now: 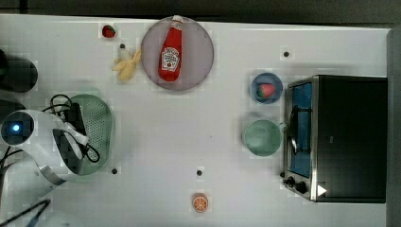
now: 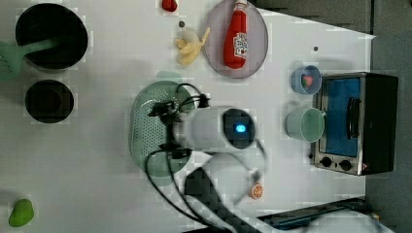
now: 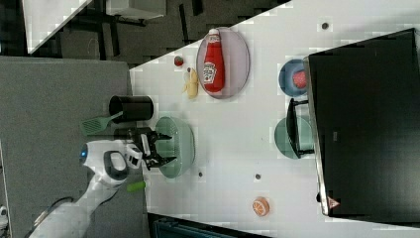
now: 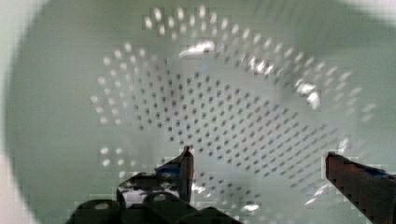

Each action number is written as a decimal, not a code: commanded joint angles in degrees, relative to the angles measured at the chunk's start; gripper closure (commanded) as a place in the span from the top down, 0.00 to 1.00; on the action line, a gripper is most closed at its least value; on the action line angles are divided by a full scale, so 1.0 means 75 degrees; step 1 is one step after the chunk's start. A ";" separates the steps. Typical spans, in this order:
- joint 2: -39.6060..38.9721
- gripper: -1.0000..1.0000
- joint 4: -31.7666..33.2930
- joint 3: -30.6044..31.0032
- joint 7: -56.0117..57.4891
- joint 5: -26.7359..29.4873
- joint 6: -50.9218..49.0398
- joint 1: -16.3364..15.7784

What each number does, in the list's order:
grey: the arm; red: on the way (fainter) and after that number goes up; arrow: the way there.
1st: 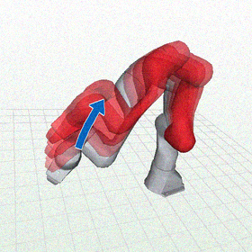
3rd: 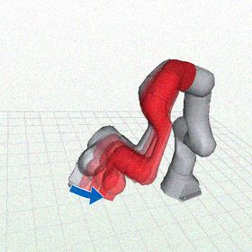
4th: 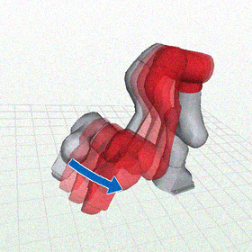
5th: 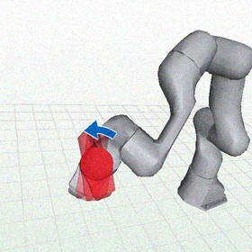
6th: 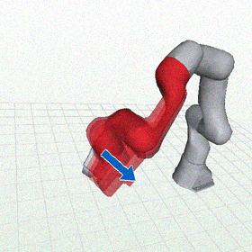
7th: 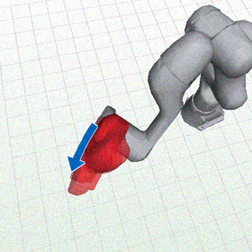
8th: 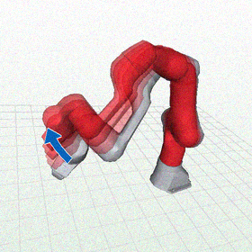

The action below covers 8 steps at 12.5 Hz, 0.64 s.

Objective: Drag strainer right to left.

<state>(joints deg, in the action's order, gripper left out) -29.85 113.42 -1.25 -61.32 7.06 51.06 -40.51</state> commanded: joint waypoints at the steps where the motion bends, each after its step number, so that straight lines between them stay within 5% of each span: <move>1: 0.1763 1.00 -0.0271 -0.0983 0.2395 0.0026 -0.1369 0.0409; 5: 0.3733 1.00 -0.0306 -0.2813 0.5190 -0.0066 -0.3467 0.0658; 8: 0.4754 1.00 -0.0437 -0.4130 0.6683 -0.0919 -0.4471 0.0843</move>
<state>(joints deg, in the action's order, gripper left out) 4.39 109.39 -31.22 -21.39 -0.16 21.37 -38.16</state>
